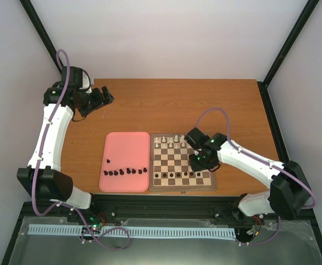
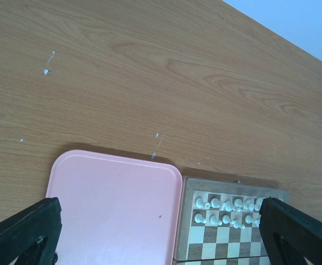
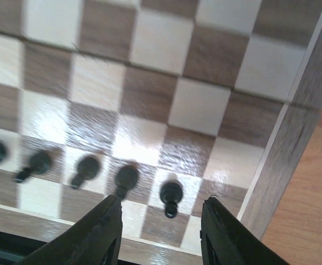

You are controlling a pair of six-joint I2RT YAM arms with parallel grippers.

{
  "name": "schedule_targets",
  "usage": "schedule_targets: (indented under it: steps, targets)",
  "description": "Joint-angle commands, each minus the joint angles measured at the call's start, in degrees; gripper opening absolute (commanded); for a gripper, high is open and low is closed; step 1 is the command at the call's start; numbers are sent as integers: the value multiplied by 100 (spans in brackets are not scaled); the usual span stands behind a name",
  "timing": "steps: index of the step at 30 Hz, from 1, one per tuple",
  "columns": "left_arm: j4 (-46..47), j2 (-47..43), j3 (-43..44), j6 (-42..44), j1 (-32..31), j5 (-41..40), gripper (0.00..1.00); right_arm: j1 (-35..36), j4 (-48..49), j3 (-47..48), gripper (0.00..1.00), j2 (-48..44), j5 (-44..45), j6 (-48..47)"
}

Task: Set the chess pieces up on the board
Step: Place the chess piece on the chessboard, then pick up the chess piece from the storage box.

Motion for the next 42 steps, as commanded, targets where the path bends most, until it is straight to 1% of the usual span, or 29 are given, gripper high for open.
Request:
schedule_targets:
  steps: [1,7,10,12,16,17,21,23,25,27,30,36,42]
  targets:
    - [56,-34,106,62,-13,34,100,-61,-146,745,42,-36,232,-139]
    - [5,-20,248,68,-22,27,100,-14,68,2008,43,966,-186,-496]
    - [-5,-28,330,47,-18,23,100,206,305,2836,43,1614,-300,-635]
    - [7,-25,366,21,-19,56,100,429,350,3509,46,2138,-354,-782]
    - [-22,-36,462,24,-20,44,100,968,501,4887,46,3325,-797,-1006]
    - [-24,-30,480,19,-20,42,100,1090,506,5387,46,3641,-887,-1042]
    - [-28,38,587,-6,-22,105,100,1541,266,6980,47,4981,-1234,-1251]
    - [-32,66,646,-24,-20,135,100,1697,155,7679,49,5570,-1426,-1333]
    - [-28,92,675,-33,-19,191,100,1765,83,8187,51,6059,-1771,-1372]
    - [-17,94,668,-51,-16,223,100,1803,66,8537,51,6431,-2098,-1417]
    - [-2,92,649,-65,-25,244,100,1855,160,8816,51,6806,-2336,-1510]
    - [34,96,579,-70,-24,274,100,1895,256,9137,51,7325,-2400,-1565]
    - [47,102,530,-56,-23,255,100,1889,403,9182,48,7502,-2477,-1554]
